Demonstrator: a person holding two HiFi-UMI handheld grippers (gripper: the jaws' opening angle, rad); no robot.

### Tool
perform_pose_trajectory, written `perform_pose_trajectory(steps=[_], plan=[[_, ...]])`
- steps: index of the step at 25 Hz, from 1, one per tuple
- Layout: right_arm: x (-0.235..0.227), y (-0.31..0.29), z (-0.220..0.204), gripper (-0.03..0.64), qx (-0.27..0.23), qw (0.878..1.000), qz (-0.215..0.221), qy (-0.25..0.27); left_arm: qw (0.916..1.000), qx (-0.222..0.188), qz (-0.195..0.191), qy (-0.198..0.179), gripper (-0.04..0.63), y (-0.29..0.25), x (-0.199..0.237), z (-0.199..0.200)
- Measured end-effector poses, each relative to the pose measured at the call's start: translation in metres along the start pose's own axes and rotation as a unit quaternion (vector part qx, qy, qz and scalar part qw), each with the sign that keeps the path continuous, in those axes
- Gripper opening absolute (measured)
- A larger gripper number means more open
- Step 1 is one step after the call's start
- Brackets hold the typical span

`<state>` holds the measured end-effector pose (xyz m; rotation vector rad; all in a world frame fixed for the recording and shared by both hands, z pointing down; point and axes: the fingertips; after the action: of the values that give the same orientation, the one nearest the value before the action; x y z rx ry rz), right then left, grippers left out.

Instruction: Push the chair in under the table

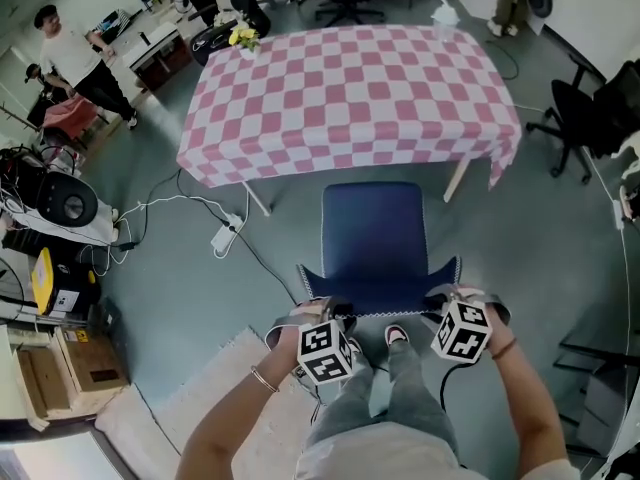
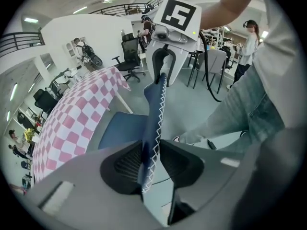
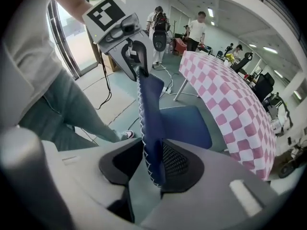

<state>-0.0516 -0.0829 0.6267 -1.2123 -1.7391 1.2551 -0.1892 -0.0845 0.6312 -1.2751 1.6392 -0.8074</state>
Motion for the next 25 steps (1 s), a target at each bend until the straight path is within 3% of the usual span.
perform_pose_trajectory(steps=[7,13,20,25], plan=[[0.0,-0.005,0.001,0.122,-0.012,0.999,0.0,-0.042,0.9989,0.005,-0.033,0.032,0.104,-0.004,-0.004,-0.002],[-0.001,-0.008,0.002,0.118,-0.011,0.999,-0.013,-0.04,0.9998,0.001,0.004,0.019,0.101,-0.003,0.0,-0.001],[-0.009,-0.006,0.001,0.118,-0.021,0.999,-0.001,-0.045,0.9996,0.011,-0.009,0.023,0.103,-0.006,0.006,0.004],[-0.025,-0.008,0.002,0.12,-0.022,0.998,-0.026,-0.043,0.9991,0.018,0.018,0.034,0.102,-0.012,0.018,0.006]])
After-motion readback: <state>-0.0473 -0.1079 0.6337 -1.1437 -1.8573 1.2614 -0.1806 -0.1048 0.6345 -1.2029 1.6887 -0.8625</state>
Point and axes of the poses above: the fingertips, and each gripper's own axes: y backward along the fingers, x to its left, z out of its top, and after that the axes turned 10 degrees about -y, right-handed
